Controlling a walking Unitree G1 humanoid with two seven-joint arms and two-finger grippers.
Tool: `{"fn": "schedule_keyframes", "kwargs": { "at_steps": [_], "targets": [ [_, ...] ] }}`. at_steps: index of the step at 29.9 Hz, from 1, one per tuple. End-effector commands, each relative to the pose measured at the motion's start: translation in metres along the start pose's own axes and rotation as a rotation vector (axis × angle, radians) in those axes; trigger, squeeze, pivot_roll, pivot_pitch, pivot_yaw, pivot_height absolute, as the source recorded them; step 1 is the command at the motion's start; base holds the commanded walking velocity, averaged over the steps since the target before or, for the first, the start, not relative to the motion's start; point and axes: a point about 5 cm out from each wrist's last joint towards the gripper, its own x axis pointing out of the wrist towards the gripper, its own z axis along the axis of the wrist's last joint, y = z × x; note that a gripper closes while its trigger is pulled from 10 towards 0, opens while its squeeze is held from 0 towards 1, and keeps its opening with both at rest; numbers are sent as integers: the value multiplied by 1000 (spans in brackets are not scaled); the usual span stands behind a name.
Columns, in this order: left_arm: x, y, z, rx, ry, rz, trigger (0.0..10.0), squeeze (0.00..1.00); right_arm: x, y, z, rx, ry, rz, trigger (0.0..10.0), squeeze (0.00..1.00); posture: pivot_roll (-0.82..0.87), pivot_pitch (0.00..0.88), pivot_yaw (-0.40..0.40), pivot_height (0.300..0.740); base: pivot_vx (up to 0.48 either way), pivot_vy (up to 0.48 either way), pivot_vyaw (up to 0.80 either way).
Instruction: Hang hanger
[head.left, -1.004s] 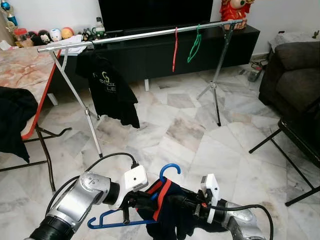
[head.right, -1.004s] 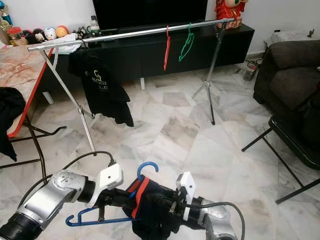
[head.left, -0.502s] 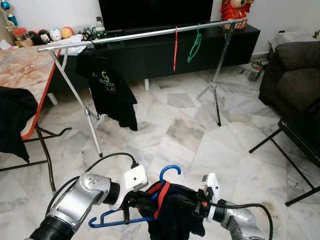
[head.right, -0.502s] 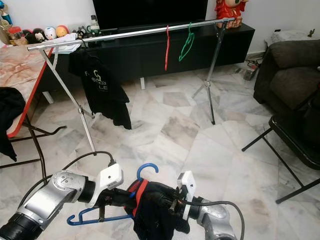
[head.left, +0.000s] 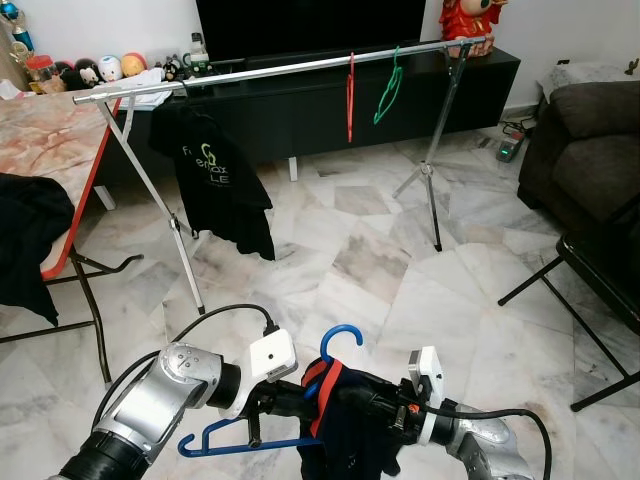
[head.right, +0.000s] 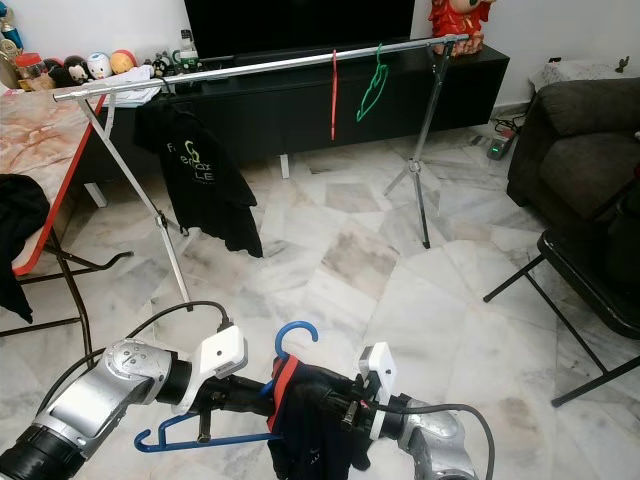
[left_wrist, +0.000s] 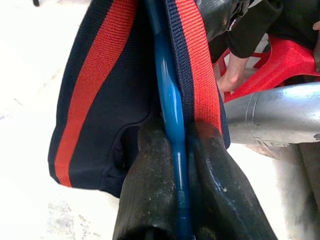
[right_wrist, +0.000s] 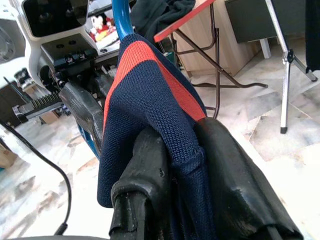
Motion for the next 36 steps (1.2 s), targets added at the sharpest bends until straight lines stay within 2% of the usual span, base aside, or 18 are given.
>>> {"fn": "schedule_keyframes", "kwargs": {
  "at_steps": [1, 6, 7, 8, 12, 13, 14, 26, 31, 32, 33, 34, 36],
  "targets": [
    [9, -12, -15, -31, 55, -68, 0, 0, 5, -6, 31, -24, -217, -38, 10000, 0, 48, 107, 66, 740, 0, 0, 0],
    [9, -13, -16, -29, 63, -73, 0, 0, 6, -3, 30, -19, -183, 24, 10000, 0, 47, 108, 68, 740, 0, 0, 0],
    [9, -13, -16, -27, 67, -73, 0, 0, 5, -1, 26, -17, -134, 60, 10000, 51, 47, 108, 68, 740, 0, 0, 0],
    [9, -13, -16, -26, 68, -73, 0, 0, 4, -1, 24, -19, -116, 59, 10000, 1000, 47, 108, 68, 740, 0, 0, 0],
    [9, -13, -16, -25, 69, -73, 0, 0, 2, -3, 27, -45, -115, 28, 10000, 1000, 46, 109, 68, 740, 0, 0, 0],
    [9, -13, -16, -25, 69, -73, 0, 0, 2, -4, 29, -46, -131, 25, 10000, 914, 45, 110, 69, 740, 0, 0, 0],
    [9, -13, -16, -25, 69, -74, 0, 0, 2, -4, 30, -50, -142, 25, 10000, 0, 45, 110, 69, 740, 0, 0, 0],
    [9, -12, -17, -23, 72, -75, 0, 0, 3, -1, 39, -2, -226, 72, 10000, 0, 47, 109, 68, 740, 0, 0, 0],
    [10, -12, -17, -20, 73, -74, 0, 0, 2, 0, 33, 1, -190, 76, 10000, 0, 45, 109, 67, 740, 0, 0, 0],
    [10, -12, -17, -19, 72, -73, 0, 0, 2, 1, 31, 2, -176, 75, 8353, 0, 46, 109, 66, 740, 0, 0, 0],
    [10, -12, -17, -19, 72, -71, 0, 0, 2, 1, 29, 3, -160, 74, 8353, 0, 46, 109, 66, 740, 0, 0, 0],
    [10, -12, -17, -20, 72, -69, 0, 0, 2, 3, 24, 0, -128, 84, 0, 0, 46, 108, 66, 740, 0, 0, 0],
    [10, -12, -17, -20, 72, -69, 0, 0, 1, 5, 20, 8, -110, 96, 0, 0, 48, 110, 67, 740, 0, 0, 0]
  ]
}}
